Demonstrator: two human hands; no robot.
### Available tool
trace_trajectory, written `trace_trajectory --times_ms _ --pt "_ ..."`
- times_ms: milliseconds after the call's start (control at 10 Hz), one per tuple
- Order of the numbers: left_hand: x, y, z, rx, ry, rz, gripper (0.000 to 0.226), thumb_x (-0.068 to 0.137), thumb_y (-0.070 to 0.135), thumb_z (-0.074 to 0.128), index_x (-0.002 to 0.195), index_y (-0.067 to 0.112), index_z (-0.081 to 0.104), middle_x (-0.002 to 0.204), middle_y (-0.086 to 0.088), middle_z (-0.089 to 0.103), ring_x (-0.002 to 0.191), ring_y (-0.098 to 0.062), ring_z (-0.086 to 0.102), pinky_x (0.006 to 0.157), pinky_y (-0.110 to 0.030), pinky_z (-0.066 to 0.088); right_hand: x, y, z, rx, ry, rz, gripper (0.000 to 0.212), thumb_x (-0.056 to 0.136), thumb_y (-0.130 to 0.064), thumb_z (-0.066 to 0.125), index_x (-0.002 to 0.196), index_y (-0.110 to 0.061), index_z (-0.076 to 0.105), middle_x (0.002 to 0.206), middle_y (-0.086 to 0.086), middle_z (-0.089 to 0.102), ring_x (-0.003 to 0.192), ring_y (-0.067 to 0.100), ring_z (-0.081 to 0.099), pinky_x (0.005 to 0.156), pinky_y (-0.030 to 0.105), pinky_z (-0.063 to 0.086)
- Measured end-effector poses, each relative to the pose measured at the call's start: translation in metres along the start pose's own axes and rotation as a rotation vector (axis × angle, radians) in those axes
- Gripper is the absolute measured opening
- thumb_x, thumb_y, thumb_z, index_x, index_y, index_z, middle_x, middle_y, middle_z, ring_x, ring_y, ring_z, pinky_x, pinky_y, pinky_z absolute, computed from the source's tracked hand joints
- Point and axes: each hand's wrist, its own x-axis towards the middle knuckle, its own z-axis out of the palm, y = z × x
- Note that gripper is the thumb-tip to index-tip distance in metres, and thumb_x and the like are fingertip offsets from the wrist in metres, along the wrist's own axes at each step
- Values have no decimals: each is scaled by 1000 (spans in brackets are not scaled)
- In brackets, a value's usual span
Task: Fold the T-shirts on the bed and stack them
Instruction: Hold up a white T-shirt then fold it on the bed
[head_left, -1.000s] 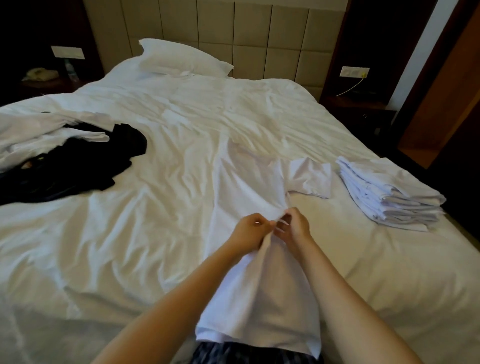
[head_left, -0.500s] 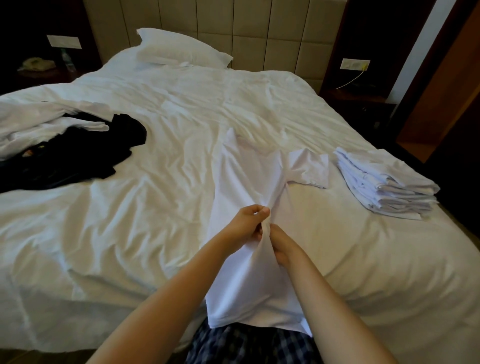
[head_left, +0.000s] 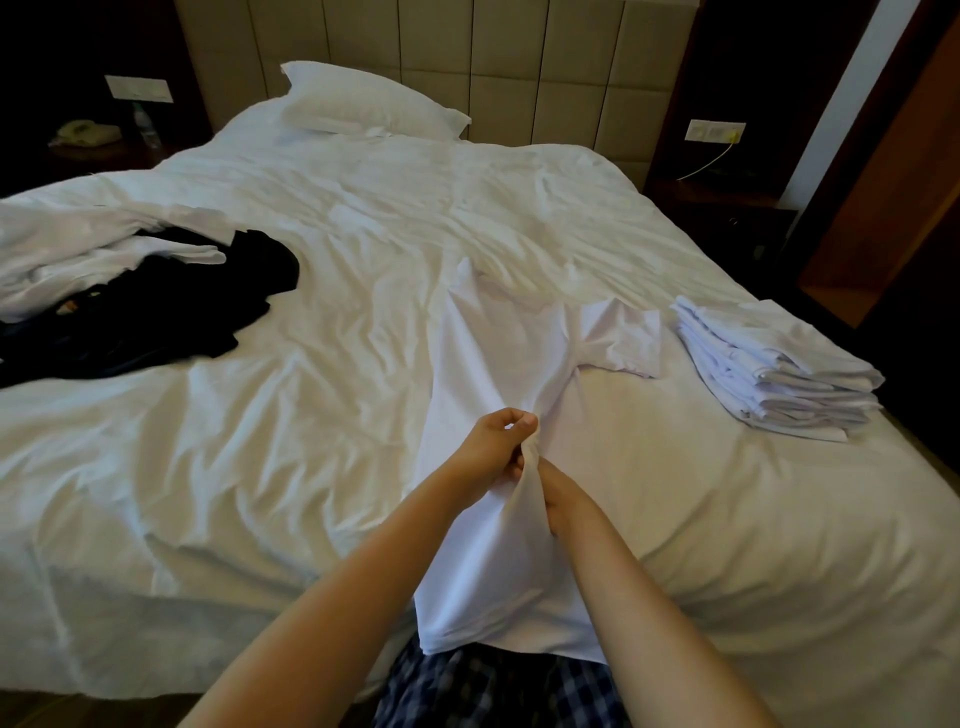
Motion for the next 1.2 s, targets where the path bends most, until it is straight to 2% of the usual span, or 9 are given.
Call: trace_trajectory --times_ms 100,300,400,500,600,700,800,900,1200 --pt "0 0 -3 -5 6 9 24 100 25 43 82 14 54 60 -3 48 42 -6 45 47 -15 44 9 1 -3 164 -85 103 42 104 -12 27 139 9 34 146 29 34 134 40 35 56 16 35" --pt "-1 9 -11 -250 7 38 26 101 20 40 79 11 49 44 6 49 36 -5 44 40 -15 38 2 5 -23 243 -33 -13 21 92 -5 53 106 3 66 81 12 71 67 20 66 55 24 52" --pt "0 13 -4 -349 29 26 24 101 17 41 79 10 49 49 3 45 35 -4 40 38 -15 36 7 18 -48 481 127 -38 27 92 -3 47 111 9 61 97 20 67 83 30 61 66 30 52" --pt "0 7 8 -240 34 4 19 100 15 42 83 13 51 64 -2 44 48 -9 42 41 -14 39 0 36 -69 489 300 13 16 90 -9 51 84 -3 65 59 3 69 69 25 57 50 21 49" --pt "-2 -6 15 -103 13 -10 19 99 16 44 82 15 51 65 -1 45 49 -11 42 42 -16 38 -17 40 -82 515 110 96 43 97 -37 41 94 -4 69 74 11 73 77 29 62 66 32 49" --pt "-11 -28 14 -47 78 -20 16 98 18 47 85 12 52 62 -2 47 43 -12 42 41 -19 37 -27 34 -97 446 -66 110 44 96 -28 43 81 -3 75 79 16 73 68 25 69 61 27 55" --pt "-28 -57 7 146 186 73 10 96 21 52 90 12 52 65 -1 52 52 -12 49 51 -23 43 -32 38 -106 369 3 127 10 70 -11 55 65 -6 61 55 8 61 48 21 59 45 19 46" --pt "-51 -83 3 280 244 142 9 92 22 59 89 21 50 77 6 55 69 -5 53 60 -10 43 -33 65 -114 158 90 144 19 43 -11 51 62 -9 50 61 7 50 58 24 49 50 24 39" --pt "-81 -135 -9 301 619 102 35 79 14 70 101 16 43 91 2 48 83 -17 50 60 -21 34 -53 105 -114 91 237 -79 12 87 -6 63 99 -4 64 77 6 66 67 21 62 47 20 49"
